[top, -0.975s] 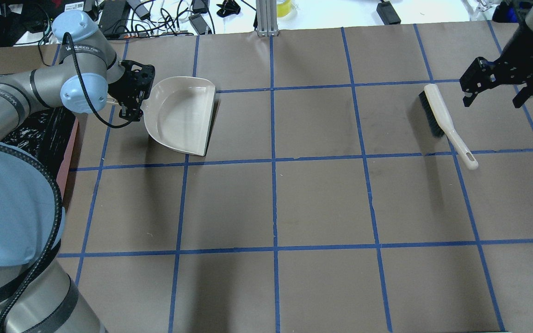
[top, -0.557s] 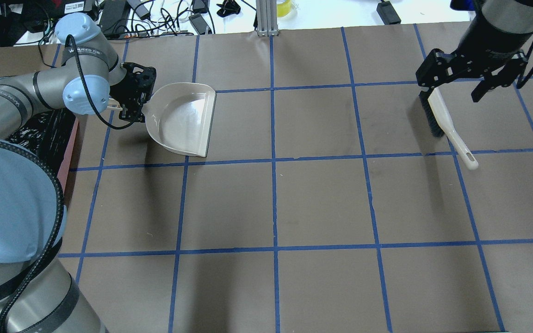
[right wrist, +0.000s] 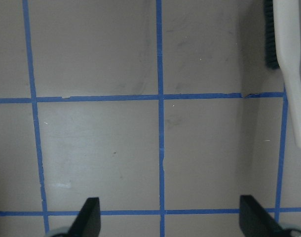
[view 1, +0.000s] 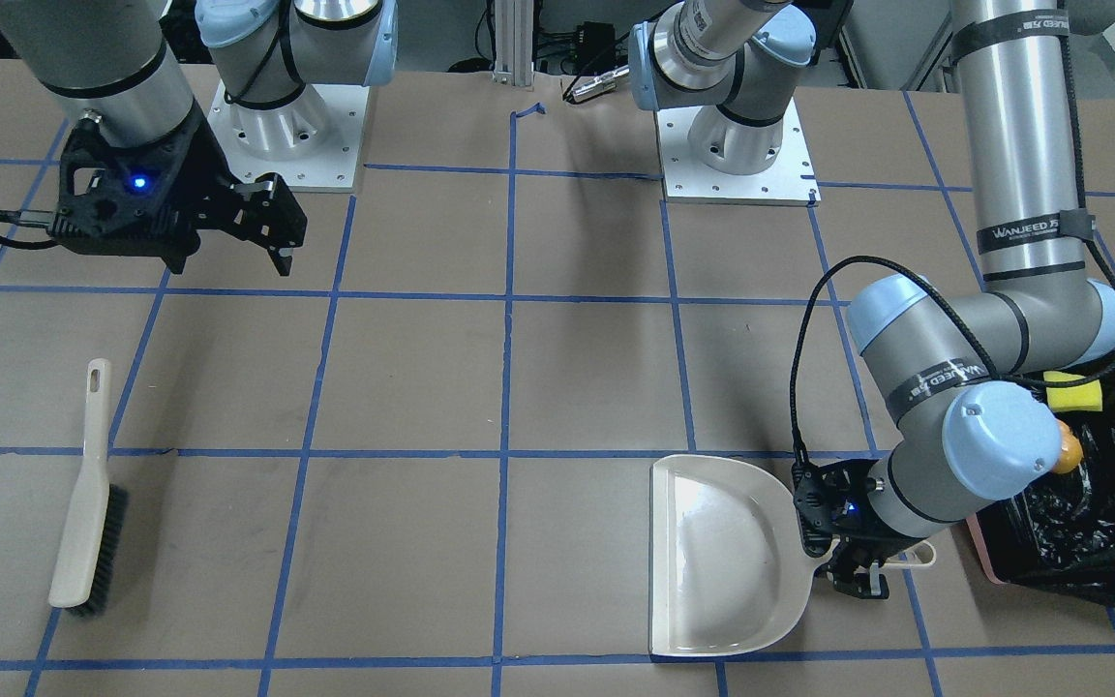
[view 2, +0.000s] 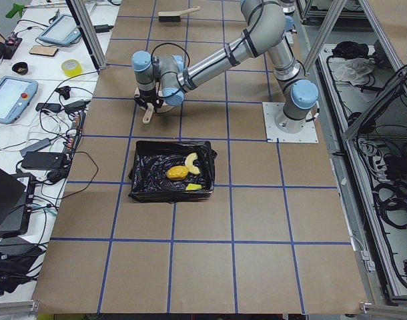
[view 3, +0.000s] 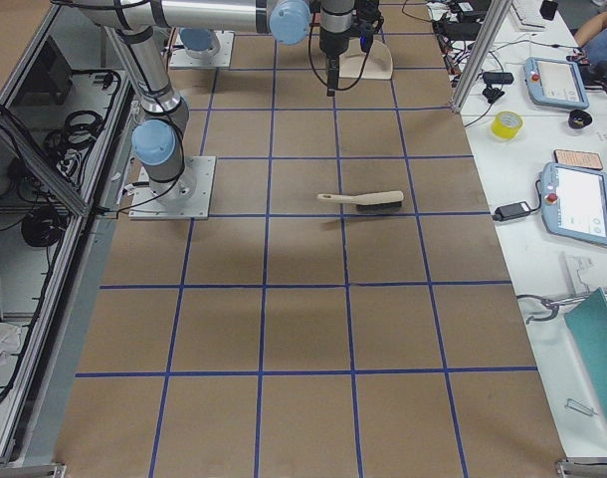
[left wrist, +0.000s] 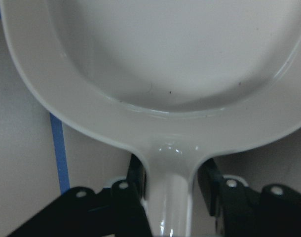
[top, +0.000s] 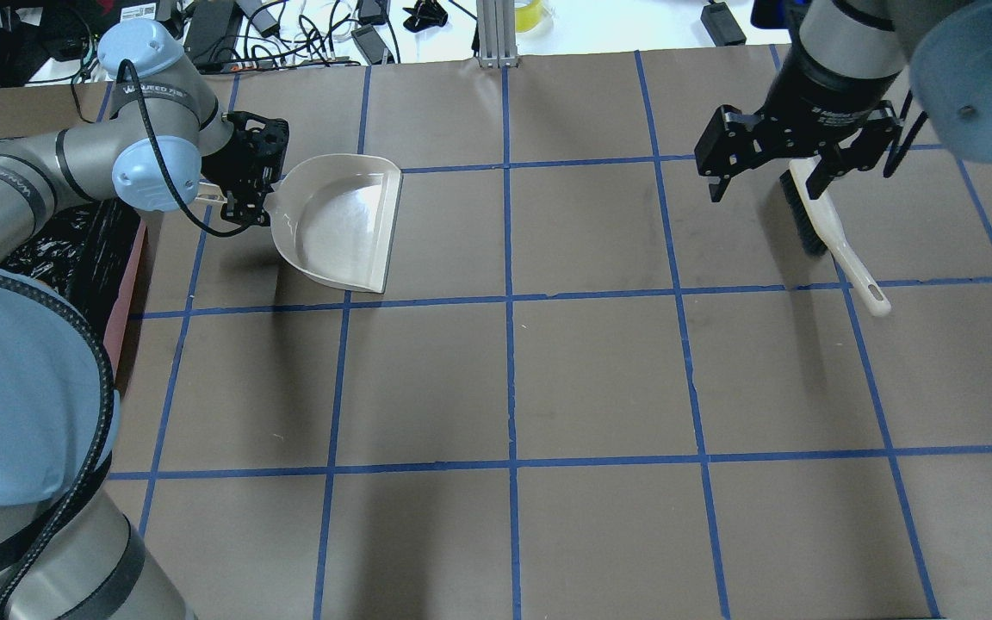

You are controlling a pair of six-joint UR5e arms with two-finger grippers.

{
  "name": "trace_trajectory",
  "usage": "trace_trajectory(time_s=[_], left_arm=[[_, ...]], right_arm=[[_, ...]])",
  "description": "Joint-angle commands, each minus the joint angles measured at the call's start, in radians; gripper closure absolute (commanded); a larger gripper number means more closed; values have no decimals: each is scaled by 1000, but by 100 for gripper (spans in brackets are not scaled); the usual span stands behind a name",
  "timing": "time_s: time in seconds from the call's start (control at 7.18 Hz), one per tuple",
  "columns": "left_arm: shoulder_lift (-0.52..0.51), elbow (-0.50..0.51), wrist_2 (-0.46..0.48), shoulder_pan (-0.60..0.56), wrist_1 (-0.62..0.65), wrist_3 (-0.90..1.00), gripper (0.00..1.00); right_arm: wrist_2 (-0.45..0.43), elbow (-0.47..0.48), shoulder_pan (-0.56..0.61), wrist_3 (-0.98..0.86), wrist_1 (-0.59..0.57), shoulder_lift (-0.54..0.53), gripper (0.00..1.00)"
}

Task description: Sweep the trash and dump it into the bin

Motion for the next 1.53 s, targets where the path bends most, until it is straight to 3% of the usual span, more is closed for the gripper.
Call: trace_trajectory(time_s=[0.0, 0.14, 0.42, 0.7, 1.39], left_arm=[[85, 3, 4, -14, -90, -208, 51], [133, 3, 2, -19, -133, -338, 51], [249, -1, 4, -43, -236, -637, 33], [361, -6, -7, -46, -360, -922, 26], [550, -59, 45, -77, -413, -1406, 16]], right_arm=[[-1, 0, 22, 27, 1, 3, 0], [-4, 1, 22, 21, -2, 0, 0], [-6, 4, 18, 16, 2, -32, 0], [-6, 3, 13, 16, -1, -34, 0], [-5, 4, 10, 28, -13, -39, 0]])
